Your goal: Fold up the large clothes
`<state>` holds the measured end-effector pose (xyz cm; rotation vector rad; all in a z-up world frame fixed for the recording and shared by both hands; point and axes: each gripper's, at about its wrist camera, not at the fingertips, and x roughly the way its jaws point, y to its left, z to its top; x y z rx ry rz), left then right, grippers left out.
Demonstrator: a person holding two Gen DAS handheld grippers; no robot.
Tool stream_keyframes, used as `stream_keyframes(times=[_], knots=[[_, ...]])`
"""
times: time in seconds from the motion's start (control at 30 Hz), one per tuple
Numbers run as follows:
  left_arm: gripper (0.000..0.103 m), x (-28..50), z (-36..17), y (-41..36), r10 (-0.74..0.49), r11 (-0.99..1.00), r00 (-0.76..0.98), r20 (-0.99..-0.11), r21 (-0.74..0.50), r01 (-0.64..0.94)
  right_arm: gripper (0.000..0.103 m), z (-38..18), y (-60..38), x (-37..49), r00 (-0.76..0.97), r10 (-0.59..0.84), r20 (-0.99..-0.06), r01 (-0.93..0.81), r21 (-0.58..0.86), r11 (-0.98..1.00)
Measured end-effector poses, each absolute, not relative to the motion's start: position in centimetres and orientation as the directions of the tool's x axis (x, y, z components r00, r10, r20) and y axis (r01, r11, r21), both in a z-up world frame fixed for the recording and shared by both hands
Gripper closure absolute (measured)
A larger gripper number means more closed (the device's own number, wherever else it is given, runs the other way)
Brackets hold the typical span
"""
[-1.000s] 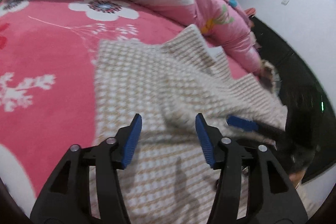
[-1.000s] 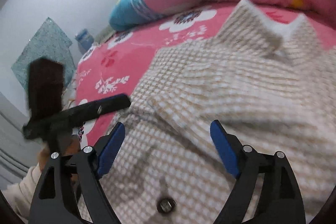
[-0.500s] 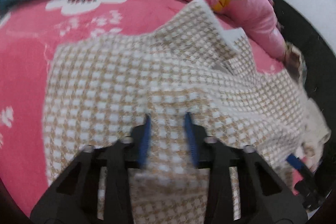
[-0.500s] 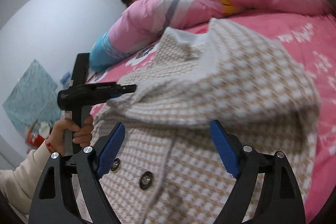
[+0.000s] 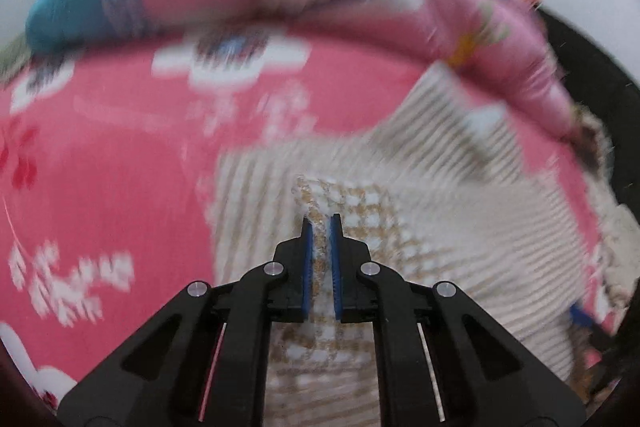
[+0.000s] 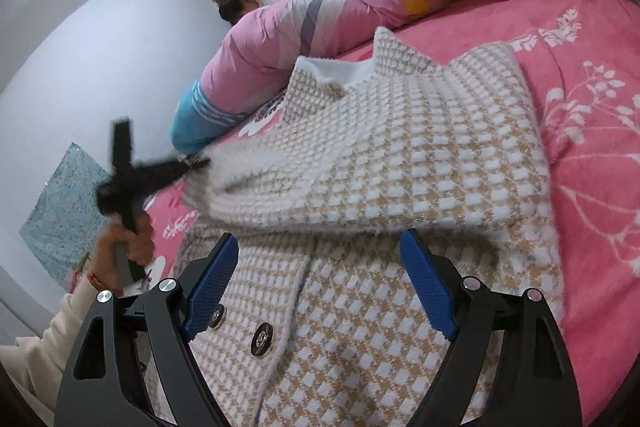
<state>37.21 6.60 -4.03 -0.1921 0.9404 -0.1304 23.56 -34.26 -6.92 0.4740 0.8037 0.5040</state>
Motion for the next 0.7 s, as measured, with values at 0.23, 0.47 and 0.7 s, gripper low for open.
stream_keyframes(times=[0.23,0.47,0.7], knots=[[0.095,35.6,-4.9,8.1,-0.258,0.954,0.619,-0.741,-0.298,0.041,0.022,-2.8,-32.6,23.1,0.572,0.59,-0.57,-0.335,0.495,0.802],[0.095,35.9,-5.2,8.2,-0.264,0.953,0.603,-0.753,-0.301,0.04,0.022,0.0,-39.8,30.0,0.687,0.35,-0.637,-0.087,0.407,0.909],[0.095,35.9,-5.0,8.1,-0.259,0.952,0.622,-0.739,-0.303,0.037,0.076,-8.7,-45.6,38.1,0.506,0.419,-0.754,0.153,0.556,0.817]])
